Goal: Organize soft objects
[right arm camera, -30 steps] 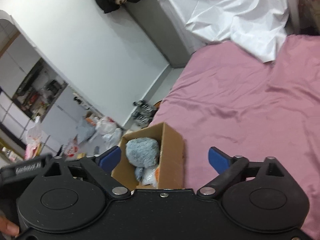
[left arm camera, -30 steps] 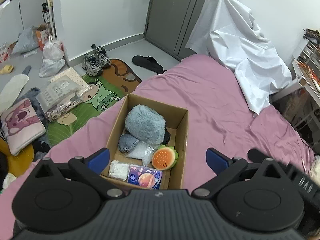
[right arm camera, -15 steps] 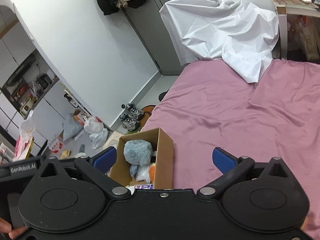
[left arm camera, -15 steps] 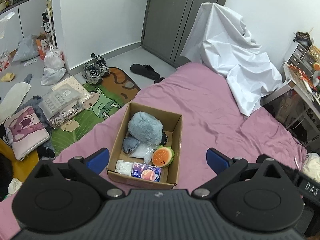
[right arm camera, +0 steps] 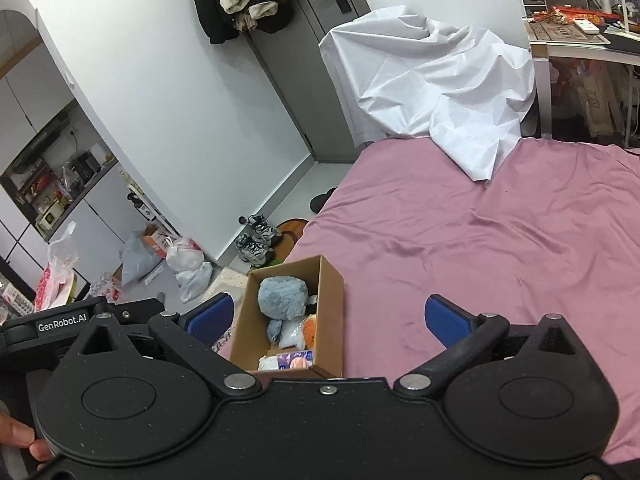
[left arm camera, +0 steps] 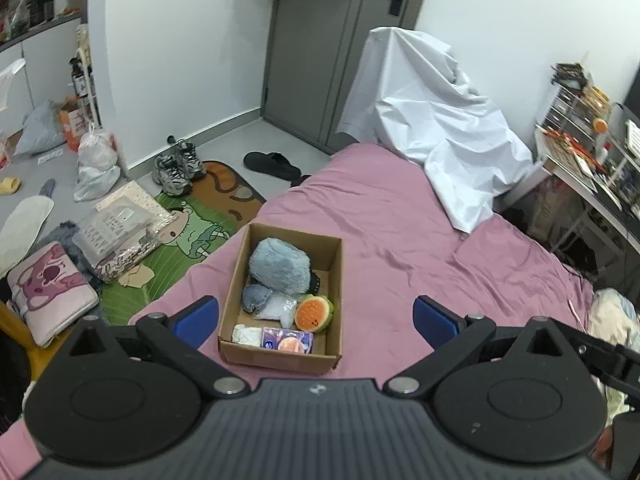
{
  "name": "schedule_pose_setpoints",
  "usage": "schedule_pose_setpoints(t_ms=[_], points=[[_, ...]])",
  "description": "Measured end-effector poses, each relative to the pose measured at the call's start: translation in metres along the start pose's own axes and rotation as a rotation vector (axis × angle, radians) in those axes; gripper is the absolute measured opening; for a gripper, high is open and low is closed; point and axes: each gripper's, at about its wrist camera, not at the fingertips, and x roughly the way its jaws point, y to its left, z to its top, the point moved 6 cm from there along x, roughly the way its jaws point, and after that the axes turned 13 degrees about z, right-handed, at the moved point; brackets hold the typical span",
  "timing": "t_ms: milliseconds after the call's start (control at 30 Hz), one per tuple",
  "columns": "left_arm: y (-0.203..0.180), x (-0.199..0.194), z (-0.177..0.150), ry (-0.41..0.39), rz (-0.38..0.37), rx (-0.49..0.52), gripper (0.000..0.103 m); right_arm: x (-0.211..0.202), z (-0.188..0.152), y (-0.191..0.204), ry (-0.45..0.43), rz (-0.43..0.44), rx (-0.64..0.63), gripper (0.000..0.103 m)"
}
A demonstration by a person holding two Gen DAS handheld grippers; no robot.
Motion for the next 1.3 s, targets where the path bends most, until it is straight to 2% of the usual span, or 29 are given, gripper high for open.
schedule_pose_setpoints(t_ms=[133, 400, 733, 1300], points=[[-0.005, -0.012, -0.006, -0.018, 0.009, 0.047, 0.102, -0.010, -0.005, -0.001, -0.003, -0.046, 0.002, 0.103], [-0.003, -0.036, -0.017, -0.045, 0.005, 0.094, 0.102, -0.028, -0.019, 0.016, -0.004, -0.034, -0.030, 0.103], [0.011, -0.061, -0.029, -0.061, 0.014, 0.096, 0.102, -0.041, -0.027, 0.024, -0.004, 0.007, -0.045, 0.103], [0.025, -0.080, -0.039, -0.085, 0.035, 0.080, 0.102, -0.042, -0.037, 0.029, 0.037, 0.010, -0.066, 0.103]])
